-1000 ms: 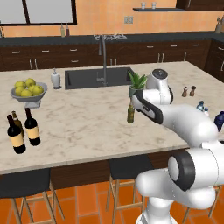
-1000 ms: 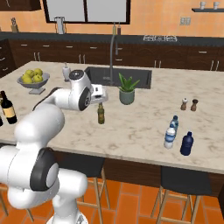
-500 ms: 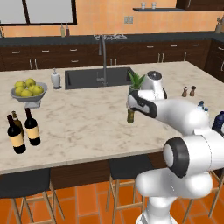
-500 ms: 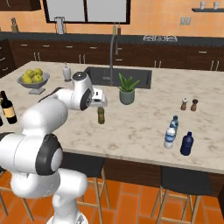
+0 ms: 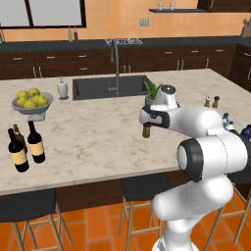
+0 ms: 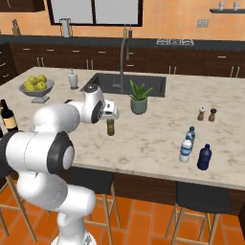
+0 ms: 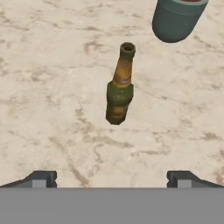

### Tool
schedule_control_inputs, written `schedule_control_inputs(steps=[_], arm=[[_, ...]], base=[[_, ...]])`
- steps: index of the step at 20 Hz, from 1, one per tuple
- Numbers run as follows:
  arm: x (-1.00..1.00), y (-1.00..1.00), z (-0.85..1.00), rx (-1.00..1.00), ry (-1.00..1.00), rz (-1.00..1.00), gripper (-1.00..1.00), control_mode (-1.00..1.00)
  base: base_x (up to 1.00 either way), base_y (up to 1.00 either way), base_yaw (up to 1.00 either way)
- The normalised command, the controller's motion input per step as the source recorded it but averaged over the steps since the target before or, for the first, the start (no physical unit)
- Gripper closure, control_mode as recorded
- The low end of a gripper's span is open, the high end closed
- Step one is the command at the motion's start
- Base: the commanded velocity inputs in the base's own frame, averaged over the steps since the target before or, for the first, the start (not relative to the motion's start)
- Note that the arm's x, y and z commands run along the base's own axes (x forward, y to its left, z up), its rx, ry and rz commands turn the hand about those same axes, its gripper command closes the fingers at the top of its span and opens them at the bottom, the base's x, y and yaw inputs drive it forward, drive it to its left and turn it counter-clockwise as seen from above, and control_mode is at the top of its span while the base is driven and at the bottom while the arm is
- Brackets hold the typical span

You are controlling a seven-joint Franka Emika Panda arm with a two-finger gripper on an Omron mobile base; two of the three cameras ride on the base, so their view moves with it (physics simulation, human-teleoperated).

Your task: Move the plastic bottles in the middle to the plastics group, and the glass bottles in the middle to the glass group.

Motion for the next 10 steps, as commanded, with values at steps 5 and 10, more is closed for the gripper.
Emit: schedule_control_inputs(steps=[5, 10], arm=[[0.27, 0.0, -0.01, 0.0, 0.0, 0.0, -1.0, -1.0], [0.39, 0.0, -0.1, 0.0, 0.0, 0.0, -1.0, -1.0]], base=[[0.0, 0.0, 0.0], [0.0, 0.0, 0.0]])
